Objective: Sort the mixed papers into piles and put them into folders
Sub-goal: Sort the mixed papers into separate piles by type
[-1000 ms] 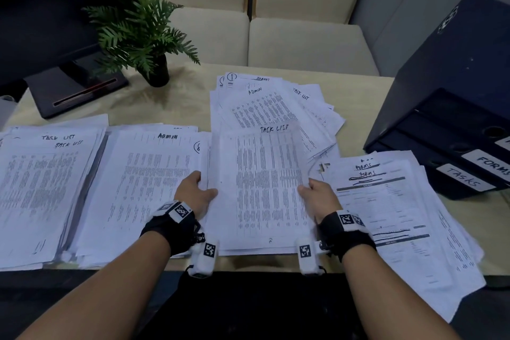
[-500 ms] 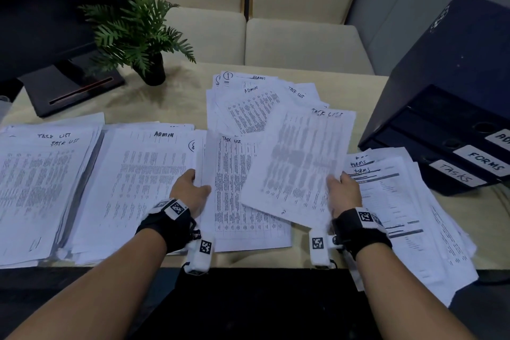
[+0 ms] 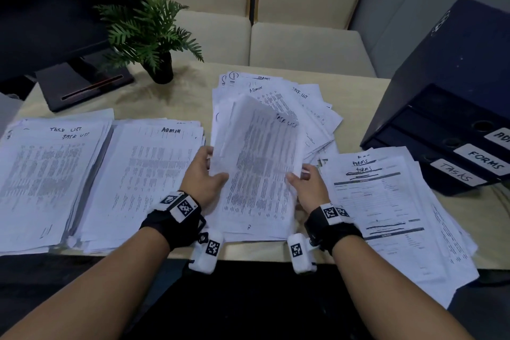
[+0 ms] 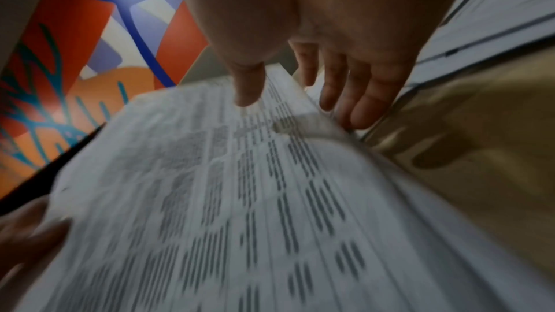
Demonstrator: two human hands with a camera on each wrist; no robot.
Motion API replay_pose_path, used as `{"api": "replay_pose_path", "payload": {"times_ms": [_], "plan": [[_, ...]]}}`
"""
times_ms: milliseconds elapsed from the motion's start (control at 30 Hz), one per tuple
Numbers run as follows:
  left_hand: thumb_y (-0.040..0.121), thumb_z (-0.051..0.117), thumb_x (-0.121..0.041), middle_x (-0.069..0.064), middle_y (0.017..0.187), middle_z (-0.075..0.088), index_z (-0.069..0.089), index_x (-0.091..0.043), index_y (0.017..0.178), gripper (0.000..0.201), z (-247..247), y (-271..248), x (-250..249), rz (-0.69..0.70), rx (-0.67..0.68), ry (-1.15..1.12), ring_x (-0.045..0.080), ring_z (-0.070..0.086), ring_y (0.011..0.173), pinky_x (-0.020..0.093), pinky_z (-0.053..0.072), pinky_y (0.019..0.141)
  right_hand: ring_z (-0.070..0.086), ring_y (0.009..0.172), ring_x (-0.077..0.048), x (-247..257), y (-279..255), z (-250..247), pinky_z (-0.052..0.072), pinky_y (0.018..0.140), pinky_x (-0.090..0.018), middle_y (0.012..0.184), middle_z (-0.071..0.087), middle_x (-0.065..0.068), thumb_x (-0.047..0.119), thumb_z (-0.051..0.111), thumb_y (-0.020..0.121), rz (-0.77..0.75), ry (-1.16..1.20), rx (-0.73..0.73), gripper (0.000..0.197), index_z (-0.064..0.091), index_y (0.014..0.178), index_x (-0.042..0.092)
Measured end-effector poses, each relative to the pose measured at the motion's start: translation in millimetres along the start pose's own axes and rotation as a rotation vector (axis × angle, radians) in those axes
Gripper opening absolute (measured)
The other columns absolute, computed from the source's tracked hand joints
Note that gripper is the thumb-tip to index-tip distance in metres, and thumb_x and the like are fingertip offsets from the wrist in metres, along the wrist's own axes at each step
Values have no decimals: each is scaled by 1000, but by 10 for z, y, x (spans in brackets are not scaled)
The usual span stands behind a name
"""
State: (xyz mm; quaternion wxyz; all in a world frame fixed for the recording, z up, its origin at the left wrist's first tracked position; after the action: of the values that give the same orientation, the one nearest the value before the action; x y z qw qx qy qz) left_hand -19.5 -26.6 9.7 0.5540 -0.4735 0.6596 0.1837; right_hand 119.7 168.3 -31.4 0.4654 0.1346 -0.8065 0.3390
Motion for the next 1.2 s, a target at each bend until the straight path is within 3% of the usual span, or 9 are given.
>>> {"api": "replay_pose_path", "payload": {"times_ms": [133, 233, 367, 567, 700, 800, 900, 1033, 1200], "plan": [[82, 62, 13, 4, 101, 69, 20, -33, 147, 90, -229, -105, -109, 123, 149, -148, 10, 70, 84, 24, 54, 84, 66, 105, -19, 159, -173, 7, 56, 77, -27, 115, 68, -1, 14, 61, 94, -16, 370, 114, 33, 53, 126, 14], [81, 62, 12, -2, 96, 69, 54, -29, 119, 55, -429, -126, -157, 199, 145, -79, 9, 67, 85, 39, 55, 86, 65, 109, -29, 266, -310, 19, 53, 94, -44, 113, 70, -10, 4, 60, 89, -52, 510, 138, 26, 63, 114, 12], [86, 64, -2, -10, 83, 65, 58, -29, 81, 29, -561, -230, -284, 282, -5, -38, 11, 62, 76, 31, 51, 70, 65, 110, -25, 445, -582, -15, 50, 96, -42, 113, 70, -5, 3, 62, 90, -270, 375, -43, 24, 66, 107, 20], [88, 55, -1, -6, 89, 58, 51, -14, 111, 27, -432, -376, -115, 254, 16, 1, 9, 55, 79, 19, 42, 67, 64, 100, -12, 340, -1002, 28, 52, 90, -26, 108, 68, 1, -3, 61, 89, -293, 332, -198, 29, 57, 110, 17], [88, 48, 2, 6, 101, 56, 40, -9, 117, 32, -258, -418, 163, 125, 64, 148, 28, 57, 91, 29, 39, 71, 60, 94, -14, 11, -1057, 124, 50, 81, -30, 99, 63, 5, 2, 62, 87, -150, 172, -233, 32, 49, 112, 17], [90, 45, 2, 11, 114, 56, 36, -8, 125, 37, -168, -389, 250, 68, 84, 200, 30, 56, 104, 31, 41, 80, 57, 98, -15, -49, -1027, 131, 42, 69, -19, 104, 61, 5, 5, 56, 91, -85, 96, -183, 29, 48, 118, 15], [95, 41, -2, 8, 102, 54, 37, -7, 124, 30, -127, -388, 246, 26, 62, 273, 31, 55, 92, 31, 38, 73, 58, 102, -19, -39, -1015, 135, 41, 77, -21, 106, 58, 2, 6, 50, 95, -78, -9, -163, 28, 52, 123, 11], [98, 41, -9, 10, 95, 59, 43, -12, 108, 11, -182, -311, 185, 63, -21, 279, 27, 53, 78, 30, 37, 64, 54, 74, -4, 102, -922, 63, 40, 56, -12, 88, 58, 9, 8, 46, 97, -124, -21, -191, 21, 51, 115, 19], [91, 45, -8, 2, 98, 65, 48, -18, 116, 27, -534, -254, 178, 23, -59, 161, 20, 60, 82, 27, 42, 63, 61, 90, -13, 438, -841, 264, 47, 75, -28, 101, 65, 5, 13, 47, 96, -184, -19, -94, 25, 54, 118, 23]]}}
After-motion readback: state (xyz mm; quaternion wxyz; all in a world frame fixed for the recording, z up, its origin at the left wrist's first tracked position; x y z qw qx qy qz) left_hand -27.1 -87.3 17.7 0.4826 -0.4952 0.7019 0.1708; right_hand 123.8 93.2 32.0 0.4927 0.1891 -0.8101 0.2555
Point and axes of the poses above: each hand's wrist, its own y-axis towards the middle knuckle, its own z-axis out of the palm, x = y × z, the point moved 1 cm from there along y, towards the middle knuckle
